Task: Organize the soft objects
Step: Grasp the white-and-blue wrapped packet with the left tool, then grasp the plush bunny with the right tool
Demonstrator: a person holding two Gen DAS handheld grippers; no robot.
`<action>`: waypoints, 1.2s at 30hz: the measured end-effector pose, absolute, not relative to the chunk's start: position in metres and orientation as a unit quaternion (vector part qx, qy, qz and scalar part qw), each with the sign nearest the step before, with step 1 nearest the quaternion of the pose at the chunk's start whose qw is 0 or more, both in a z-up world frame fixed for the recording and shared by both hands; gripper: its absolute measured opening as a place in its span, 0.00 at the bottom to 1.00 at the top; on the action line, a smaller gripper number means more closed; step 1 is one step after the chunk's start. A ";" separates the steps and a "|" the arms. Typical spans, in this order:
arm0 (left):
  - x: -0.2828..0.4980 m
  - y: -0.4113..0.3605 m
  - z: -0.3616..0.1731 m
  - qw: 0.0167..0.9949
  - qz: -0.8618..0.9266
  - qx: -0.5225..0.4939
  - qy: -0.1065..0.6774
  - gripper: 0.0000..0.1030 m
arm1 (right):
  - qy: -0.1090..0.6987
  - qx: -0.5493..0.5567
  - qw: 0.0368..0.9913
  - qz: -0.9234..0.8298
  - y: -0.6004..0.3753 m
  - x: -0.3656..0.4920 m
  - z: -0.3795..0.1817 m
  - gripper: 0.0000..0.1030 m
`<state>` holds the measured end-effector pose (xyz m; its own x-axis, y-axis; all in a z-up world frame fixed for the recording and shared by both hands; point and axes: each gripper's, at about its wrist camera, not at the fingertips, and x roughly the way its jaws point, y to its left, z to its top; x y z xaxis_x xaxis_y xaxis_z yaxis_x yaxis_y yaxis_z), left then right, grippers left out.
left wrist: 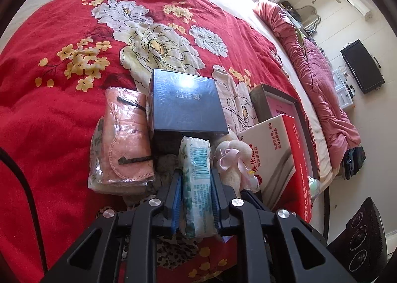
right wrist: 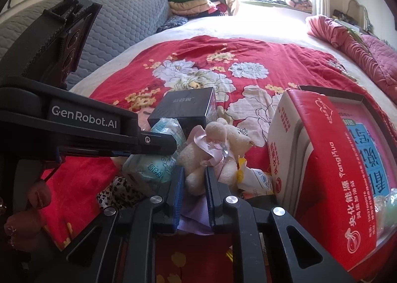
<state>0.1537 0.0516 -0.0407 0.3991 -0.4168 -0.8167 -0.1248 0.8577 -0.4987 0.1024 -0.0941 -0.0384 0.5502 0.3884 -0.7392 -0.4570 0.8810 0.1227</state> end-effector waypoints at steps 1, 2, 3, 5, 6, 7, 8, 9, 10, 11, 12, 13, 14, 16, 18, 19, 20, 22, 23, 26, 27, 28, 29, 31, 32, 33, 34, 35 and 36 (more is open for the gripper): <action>0.151 0.051 -0.039 0.799 -0.093 -0.251 0.538 0.21 | 0.407 -0.042 0.880 0.241 -0.096 0.101 -0.037 0.12; 0.148 0.051 -0.038 0.800 -0.094 -0.251 0.536 0.21 | 0.407 -0.042 0.880 0.241 -0.097 0.100 -0.036 0.10; 0.147 0.051 -0.037 0.801 -0.093 -0.250 0.536 0.21 | 0.408 -0.041 0.879 0.241 -0.099 0.099 -0.036 0.09; 0.143 0.052 -0.036 0.802 -0.093 -0.248 0.536 0.21 | 0.417 -0.036 0.876 0.239 -0.102 0.099 -0.037 0.08; 0.141 0.052 -0.035 0.802 -0.093 -0.249 0.534 0.21 | 0.417 -0.035 0.877 0.235 -0.104 0.098 -0.037 0.08; 0.140 0.053 -0.034 0.804 -0.093 -0.249 0.532 0.21 | 0.417 -0.032 0.877 0.236 -0.106 0.097 -0.036 0.08; 0.138 0.053 -0.033 0.805 -0.092 -0.248 0.531 0.21 | 0.415 -0.030 0.877 0.239 -0.106 0.097 -0.036 0.10; 0.137 0.055 -0.032 0.807 -0.091 -0.248 0.529 0.21 | 0.411 -0.029 0.880 0.236 -0.106 0.097 -0.034 0.11; 0.136 0.056 -0.031 0.808 -0.091 -0.249 0.526 0.21 | 0.409 -0.024 0.882 0.234 -0.107 0.099 -0.032 0.13; 0.135 0.058 -0.029 0.809 -0.093 -0.251 0.523 0.21 | 0.408 -0.017 0.882 0.235 -0.107 0.101 -0.029 0.22; 0.134 0.060 -0.027 0.811 -0.093 -0.253 0.520 0.21 | 0.405 -0.013 0.885 0.228 -0.107 0.103 -0.026 0.31; 0.133 0.062 -0.025 0.812 -0.093 -0.255 0.517 0.21 | 0.401 -0.010 0.889 0.221 -0.107 0.104 -0.024 0.34; 0.132 0.064 -0.023 0.814 -0.092 -0.256 0.513 0.21 | 0.400 -0.008 0.890 0.220 -0.106 0.107 -0.022 0.42; 0.131 0.068 -0.019 0.818 -0.089 -0.254 0.508 0.21 | 0.405 -0.017 0.891 0.207 -0.102 0.113 -0.022 0.52; 0.129 0.071 -0.017 0.820 -0.091 -0.253 0.505 0.21 | 0.419 -0.017 0.885 0.201 -0.097 0.120 -0.024 0.54; 0.128 0.073 -0.015 0.821 -0.091 -0.255 0.503 0.21 | 0.426 -0.012 0.882 0.201 -0.094 0.124 -0.025 0.54; 0.128 0.075 -0.014 0.822 -0.092 -0.256 0.501 0.21 | 0.430 -0.007 0.880 0.202 -0.093 0.128 -0.026 0.54; 0.127 0.077 -0.012 0.822 -0.093 -0.255 0.500 0.21 | 0.441 -0.006 0.876 0.195 -0.088 0.136 -0.029 0.56; 0.126 0.078 -0.011 0.823 -0.094 -0.257 0.498 0.21 | 0.446 -0.007 0.874 0.194 -0.085 0.139 -0.031 0.56; 0.125 0.080 -0.011 0.823 -0.096 -0.258 0.498 0.21 | 0.453 -0.018 0.871 0.187 -0.076 0.146 -0.038 0.56; 0.125 0.081 -0.011 0.823 -0.095 -0.258 0.498 0.21 | 0.461 -0.025 0.868 0.181 -0.073 0.149 -0.042 0.56; 0.125 0.081 -0.011 0.822 -0.095 -0.257 0.499 0.21 | 0.468 -0.027 0.865 0.177 -0.071 0.151 -0.045 0.56; 0.125 0.081 -0.012 0.823 -0.093 -0.257 0.498 0.21 | 0.470 -0.025 0.864 0.177 -0.070 0.152 -0.047 0.56; 0.125 0.082 -0.012 0.821 -0.096 -0.259 0.499 0.21 | 0.461 -0.029 0.870 0.171 -0.070 0.151 -0.048 0.55; 0.125 0.082 -0.012 0.821 -0.098 -0.261 0.499 0.21 | 0.460 -0.033 0.871 0.169 -0.070 0.151 -0.049 0.48; 0.125 0.081 -0.012 0.820 -0.097 -0.262 0.499 0.21 | 0.460 -0.041 0.871 0.167 -0.070 0.151 -0.050 0.42; 0.125 0.080 -0.012 0.820 -0.097 -0.259 0.500 0.21 | 0.459 -0.045 0.871 0.168 -0.071 0.150 -0.051 0.41; 0.125 0.079 -0.012 0.821 -0.097 -0.258 0.501 0.21 | 0.458 -0.047 0.872 0.168 -0.072 0.148 -0.050 0.37; 0.125 0.078 -0.012 0.821 -0.097 -0.258 0.500 0.21 | 0.454 -0.045 0.874 0.168 -0.075 0.146 -0.048 0.34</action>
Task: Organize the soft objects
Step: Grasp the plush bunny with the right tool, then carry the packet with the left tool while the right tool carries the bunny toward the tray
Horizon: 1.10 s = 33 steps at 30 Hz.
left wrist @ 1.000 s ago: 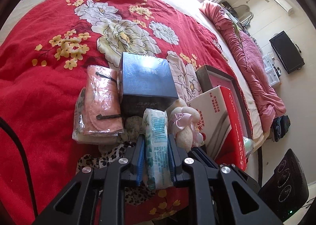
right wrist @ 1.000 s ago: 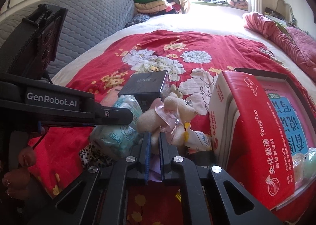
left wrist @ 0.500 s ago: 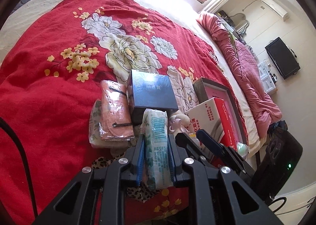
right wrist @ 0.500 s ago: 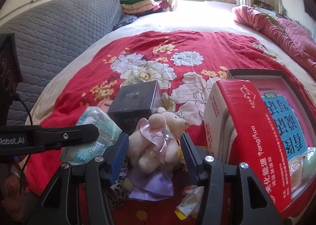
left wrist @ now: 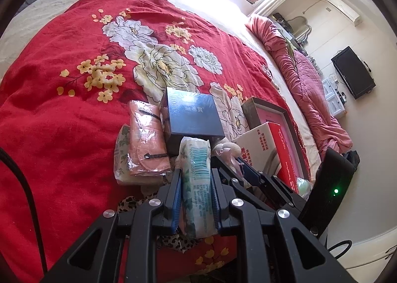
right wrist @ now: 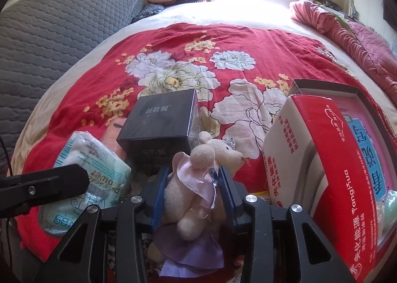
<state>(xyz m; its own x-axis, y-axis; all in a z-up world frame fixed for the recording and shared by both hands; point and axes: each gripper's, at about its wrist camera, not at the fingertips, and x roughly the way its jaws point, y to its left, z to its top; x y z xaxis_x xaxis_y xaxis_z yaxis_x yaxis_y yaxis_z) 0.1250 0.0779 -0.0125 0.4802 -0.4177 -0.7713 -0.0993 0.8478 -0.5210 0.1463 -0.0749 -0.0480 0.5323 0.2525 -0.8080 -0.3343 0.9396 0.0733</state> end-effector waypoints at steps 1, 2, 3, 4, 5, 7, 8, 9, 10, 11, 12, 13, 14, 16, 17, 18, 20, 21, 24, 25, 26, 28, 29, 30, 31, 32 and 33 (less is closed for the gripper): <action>0.125 0.077 -0.012 0.821 -0.098 -0.257 0.501 0.21 | 0.449 -0.044 0.876 0.169 -0.077 0.144 -0.045 0.32; 0.125 0.075 -0.011 0.821 -0.099 -0.255 0.501 0.21 | 0.443 -0.043 0.879 0.172 -0.080 0.143 -0.043 0.28; 0.125 0.074 -0.010 0.822 -0.098 -0.254 0.500 0.21 | 0.436 -0.041 0.881 0.177 -0.082 0.140 -0.039 0.23; 0.124 0.072 -0.008 0.824 -0.098 -0.251 0.498 0.21 | 0.430 -0.039 0.883 0.185 -0.086 0.137 -0.035 0.17; 0.124 0.071 -0.006 0.826 -0.099 -0.248 0.497 0.21 | 0.426 -0.034 0.884 0.190 -0.089 0.135 -0.030 0.17; 0.123 0.068 -0.003 0.828 -0.099 -0.245 0.495 0.21 | 0.423 -0.020 0.884 0.197 -0.096 0.133 -0.023 0.17; 0.122 0.066 -0.002 0.828 -0.100 -0.245 0.494 0.21 | 0.423 -0.019 0.884 0.197 -0.098 0.132 -0.021 0.16; 0.122 0.064 0.000 0.829 -0.100 -0.243 0.494 0.21 | 0.419 -0.022 0.885 0.201 -0.099 0.130 -0.018 0.16; 0.121 0.063 0.001 0.830 -0.100 -0.241 0.493 0.21 | 0.413 -0.020 0.886 0.207 -0.100 0.127 -0.015 0.15; 0.120 0.061 0.004 0.831 -0.101 -0.239 0.492 0.21 | 0.407 -0.017 0.888 0.213 -0.102 0.125 -0.012 0.15; 0.119 0.058 0.006 0.832 -0.101 -0.237 0.491 0.21 | 0.402 -0.016 0.890 0.216 -0.104 0.122 -0.008 0.15; 0.118 0.056 0.009 0.833 -0.101 -0.235 0.490 0.21 | 0.398 -0.015 0.891 0.219 -0.105 0.119 -0.004 0.15; 0.116 0.054 0.012 0.835 -0.103 -0.234 0.488 0.21 | 0.392 -0.011 0.893 0.221 -0.107 0.117 0.001 0.15; 0.114 0.048 0.019 0.838 -0.106 -0.227 0.484 0.21 | 0.381 -0.002 0.897 0.224 -0.114 0.113 0.012 0.15; 0.113 0.044 0.023 0.840 -0.108 -0.223 0.482 0.21 | 0.373 0.000 0.900 0.225 -0.117 0.111 0.019 0.15; 0.112 0.041 0.027 0.842 -0.109 -0.221 0.479 0.21 | 0.366 0.002 0.903 0.225 -0.121 0.108 0.025 0.15; 0.110 0.034 0.035 0.846 -0.112 -0.215 0.475 0.21 | 0.354 0.011 0.908 0.226 -0.130 0.105 0.038 0.15; 0.110 0.031 0.038 0.848 -0.113 -0.212 0.473 0.21 | 0.347 0.016 0.910 0.226 -0.136 0.103 0.044 0.15; 0.109 0.017 0.051 0.853 -0.119 -0.200 0.467 0.21 | 0.326 0.020 0.919 0.220 -0.152 0.096 0.061 0.15; 0.109 0.012 0.054 0.855 -0.122 -0.196 0.465 0.21 | 0.320 0.020 0.922 0.219 -0.157 0.094 0.066 0.15; 0.108 0.007 0.058 0.856 -0.125 -0.192 0.463 0.21 | 0.313 0.022 0.924 0.216 -0.163 0.092 0.071 0.15; 0.108 -0.004 0.066 0.859 -0.131 -0.184 0.460 0.21 | 0.303 0.028 0.929 0.211 -0.175 0.088 0.079 0.15; 0.107 -0.010 0.071 0.861 -0.134 -0.180 0.457 0.21 | 0.298 0.029 0.931 0.207 -0.180 0.086 0.083 0.15; 0.107 -0.016 0.074 0.862 -0.138 -0.176 0.456 0.21 | 0.293 0.031 0.933 0.204 -0.186 0.083 0.086 0.15; 0.107 -0.021 0.077 0.862 -0.142 -0.173 0.456 0.21 | 0.289 0.034 0.935 0.202 -0.191 0.082 0.089 0.15; 0.106 -0.026 0.080 0.862 -0.147 -0.171 0.455 0.21 | 0.285 0.037 0.937 0.199 -0.196 0.080 0.092 0.15; 0.106 -0.031 0.083 0.862 -0.150 -0.168 0.454 0.21 | 0.283 0.042 0.937 0.199 -0.201 0.079 0.095 0.15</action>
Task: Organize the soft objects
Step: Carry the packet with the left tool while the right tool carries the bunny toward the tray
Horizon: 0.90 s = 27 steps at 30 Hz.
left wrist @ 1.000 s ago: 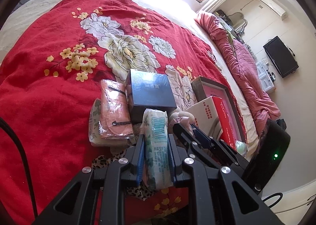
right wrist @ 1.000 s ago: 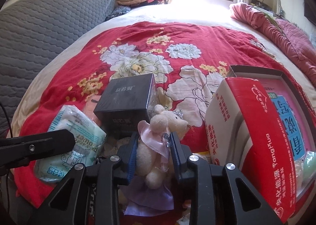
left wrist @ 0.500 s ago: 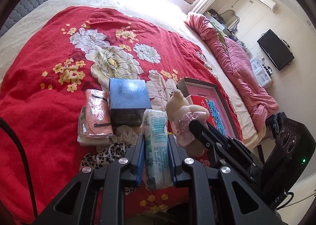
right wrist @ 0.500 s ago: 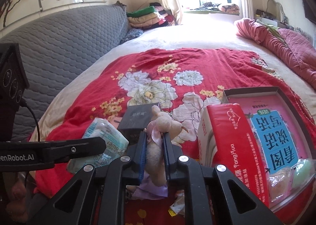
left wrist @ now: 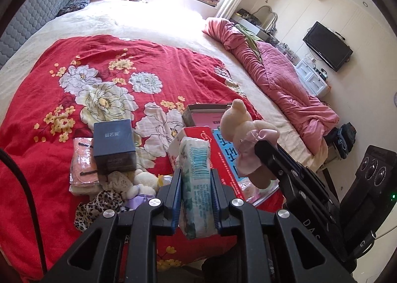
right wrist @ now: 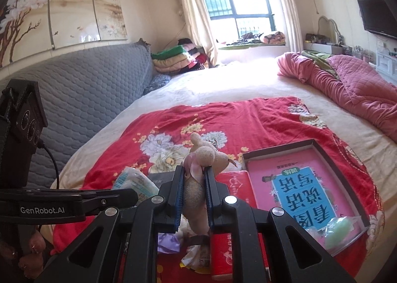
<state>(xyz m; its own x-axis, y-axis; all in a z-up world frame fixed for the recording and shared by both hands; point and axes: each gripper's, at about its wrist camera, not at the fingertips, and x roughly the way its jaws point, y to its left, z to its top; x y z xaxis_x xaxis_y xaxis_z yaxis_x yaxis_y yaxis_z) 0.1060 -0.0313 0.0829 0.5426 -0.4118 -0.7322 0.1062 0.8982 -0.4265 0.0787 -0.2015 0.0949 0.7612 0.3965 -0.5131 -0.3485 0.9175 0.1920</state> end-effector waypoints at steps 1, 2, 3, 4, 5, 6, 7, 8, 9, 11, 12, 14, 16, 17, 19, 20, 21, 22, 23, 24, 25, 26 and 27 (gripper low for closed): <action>0.106 -0.037 0.086 0.862 -0.155 -0.165 0.454 0.21 | 0.280 0.048 0.938 0.198 -0.207 0.077 0.097 0.15; 0.106 -0.043 0.089 0.862 -0.159 -0.159 0.453 0.21 | 0.276 0.052 0.940 0.195 -0.212 0.076 0.100 0.15; 0.106 -0.049 0.091 0.863 -0.161 -0.154 0.452 0.21 | 0.272 0.053 0.942 0.191 -0.218 0.075 0.102 0.15; 0.106 -0.054 0.094 0.864 -0.164 -0.150 0.451 0.21 | 0.269 0.056 0.943 0.188 -0.223 0.074 0.104 0.15; 0.106 -0.060 0.097 0.865 -0.168 -0.145 0.450 0.21 | 0.265 0.059 0.945 0.183 -0.229 0.074 0.107 0.15; 0.107 -0.065 0.099 0.865 -0.171 -0.143 0.449 0.21 | 0.261 0.062 0.947 0.177 -0.237 0.073 0.109 0.15; 0.107 -0.071 0.101 0.866 -0.175 -0.140 0.446 0.21 | 0.258 0.065 0.948 0.172 -0.243 0.073 0.111 0.15; 0.108 -0.076 0.103 0.867 -0.178 -0.137 0.445 0.21 | 0.255 0.068 0.950 0.166 -0.250 0.072 0.113 0.15; 0.109 -0.082 0.105 0.867 -0.180 -0.134 0.446 0.21 | 0.251 0.072 0.952 0.160 -0.258 0.071 0.115 0.15; 0.112 -0.093 0.107 0.866 -0.187 -0.128 0.445 0.21 | 0.246 0.078 0.955 0.148 -0.272 0.071 0.118 0.15; 0.113 -0.099 0.108 0.866 -0.190 -0.123 0.445 0.21 | 0.243 0.081 0.956 0.141 -0.279 0.070 0.119 0.15; 0.115 -0.110 0.111 0.867 -0.197 -0.116 0.442 0.21 | 0.239 0.089 0.958 0.130 -0.294 0.069 0.120 0.15; 0.118 -0.122 0.113 0.867 -0.203 -0.109 0.441 0.21 | 0.237 0.098 0.959 0.118 -0.309 0.069 0.120 0.15; 0.119 -0.128 0.113 0.866 -0.207 -0.107 0.442 0.21 | 0.236 0.102 0.960 0.113 -0.316 0.068 0.119 0.15; 0.122 -0.139 0.112 0.865 -0.213 -0.104 0.442 0.21 | 0.233 0.107 0.961 0.102 -0.329 0.068 0.119 0.15; 0.124 -0.145 0.111 0.864 -0.215 -0.100 0.444 0.21 | 0.232 0.107 0.962 0.096 -0.335 0.067 0.119 0.15; 0.125 -0.150 0.111 0.863 -0.218 -0.098 0.444 0.21 | 0.232 0.106 0.963 0.090 -0.341 0.067 0.118 0.15; 0.126 -0.155 0.109 0.863 -0.221 -0.096 0.445 0.21 | 0.231 0.106 0.963 0.086 -0.346 0.067 0.117 0.15; 0.127 -0.161 0.107 0.861 -0.223 -0.093 0.447 0.21 | 0.230 0.108 0.964 0.082 -0.351 0.066 0.116 0.15; 0.129 -0.165 0.105 0.860 -0.224 -0.089 0.450 0.21 | 0.230 0.110 0.964 0.078 -0.356 0.066 0.115 0.15; 0.131 -0.169 0.103 0.860 -0.224 -0.087 0.451 0.21 | 0.230 0.111 0.964 0.073 -0.360 0.066 0.114 0.15; 0.134 -0.174 0.100 0.859 -0.225 -0.084 0.453 0.21 | 0.229 0.110 0.965 0.067 -0.364 0.066 0.113 0.15; 0.136 -0.177 0.098 0.858 -0.224 -0.081 0.455 0.21 | 0.230 0.109 0.965 0.061 -0.367 0.066 0.112 0.15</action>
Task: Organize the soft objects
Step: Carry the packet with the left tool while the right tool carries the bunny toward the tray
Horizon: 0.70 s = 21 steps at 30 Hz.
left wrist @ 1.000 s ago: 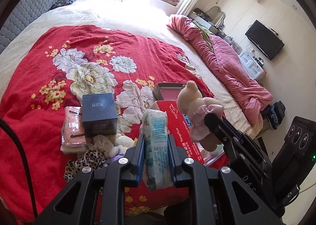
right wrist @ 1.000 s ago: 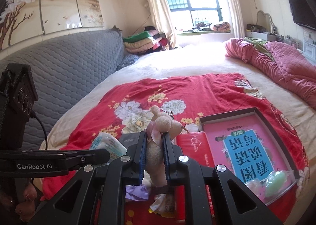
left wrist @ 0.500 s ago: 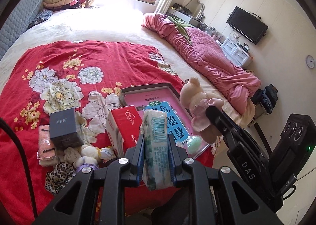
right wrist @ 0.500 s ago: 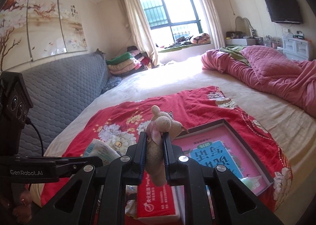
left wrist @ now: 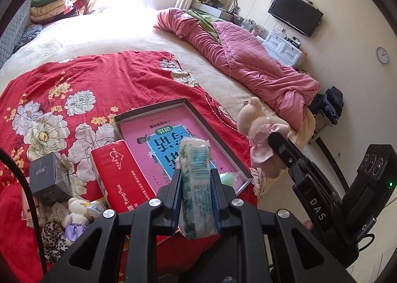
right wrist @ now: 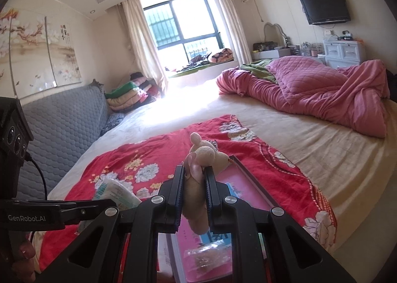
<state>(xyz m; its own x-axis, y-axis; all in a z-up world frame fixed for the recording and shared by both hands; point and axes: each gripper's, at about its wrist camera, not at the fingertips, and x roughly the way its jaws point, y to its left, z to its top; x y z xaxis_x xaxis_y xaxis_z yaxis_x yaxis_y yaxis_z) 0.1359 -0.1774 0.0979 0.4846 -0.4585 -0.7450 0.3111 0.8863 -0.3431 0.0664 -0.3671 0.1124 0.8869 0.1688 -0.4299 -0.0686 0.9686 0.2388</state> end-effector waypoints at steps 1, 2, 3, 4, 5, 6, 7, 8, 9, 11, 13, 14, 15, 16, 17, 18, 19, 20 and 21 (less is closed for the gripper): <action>0.138 -0.181 0.095 0.857 -0.223 -0.080 0.458 0.21 | 0.230 0.108 0.965 0.058 -0.370 0.066 0.111 0.15; 0.141 -0.184 0.092 0.856 -0.224 -0.079 0.459 0.21 | 0.230 0.109 0.966 0.054 -0.372 0.066 0.110 0.15; 0.143 -0.188 0.089 0.855 -0.223 -0.077 0.462 0.21 | 0.231 0.111 0.965 0.052 -0.375 0.067 0.109 0.15; 0.146 -0.190 0.086 0.854 -0.222 -0.075 0.465 0.21 | 0.232 0.112 0.965 0.050 -0.377 0.067 0.107 0.15; 0.148 -0.193 0.083 0.852 -0.223 -0.073 0.468 0.21 | 0.233 0.113 0.965 0.047 -0.380 0.068 0.105 0.15; 0.151 -0.196 0.079 0.852 -0.222 -0.070 0.469 0.21 | 0.234 0.114 0.965 0.045 -0.383 0.069 0.103 0.15; 0.153 -0.198 0.075 0.851 -0.220 -0.066 0.473 0.21 | 0.236 0.114 0.964 0.043 -0.385 0.069 0.101 0.15; 0.155 -0.200 0.072 0.850 -0.218 -0.063 0.475 0.21 | 0.238 0.113 0.964 0.039 -0.388 0.070 0.099 0.15; 0.158 -0.203 0.068 0.849 -0.218 -0.062 0.477 0.21 | 0.240 0.113 0.964 0.036 -0.391 0.071 0.095 0.15; 0.162 -0.207 0.061 0.847 -0.214 -0.055 0.484 0.21 | 0.243 0.111 0.963 0.026 -0.397 0.071 0.091 0.15; 0.165 -0.212 0.055 0.845 -0.213 -0.049 0.487 0.21 | 0.247 0.106 0.963 0.015 -0.403 0.073 0.086 0.15; 0.166 -0.214 0.052 0.845 -0.211 -0.044 0.489 0.21 | 0.250 0.102 0.963 0.007 -0.406 0.074 0.084 0.15; 0.168 -0.217 0.049 0.844 -0.211 -0.042 0.490 0.21 | 0.253 0.098 0.963 0.001 -0.409 0.075 0.080 0.15; 0.169 -0.219 0.046 0.843 -0.212 -0.040 0.492 0.21 | 0.255 0.096 0.962 -0.004 -0.412 0.076 0.077 0.15; 0.171 -0.221 0.042 0.841 -0.213 -0.037 0.496 0.21 | 0.259 0.095 0.961 -0.008 -0.416 0.078 0.073 0.15; 0.172 -0.223 0.039 0.840 -0.211 -0.033 0.499 0.21 | 0.263 0.094 0.960 -0.010 -0.419 0.080 0.069 0.15; 0.174 -0.225 0.036 0.839 -0.210 -0.029 0.502 0.21 | 0.267 0.091 0.959 -0.014 -0.421 0.082 0.065 0.15; 0.175 -0.227 0.032 0.837 -0.211 -0.027 0.505 0.21 | 0.273 0.086 0.958 -0.018 -0.423 0.085 0.060 0.15; 0.176 -0.228 0.029 0.835 -0.210 -0.026 0.508 0.21 | 0.281 0.078 0.956 -0.019 -0.424 0.088 0.055 0.15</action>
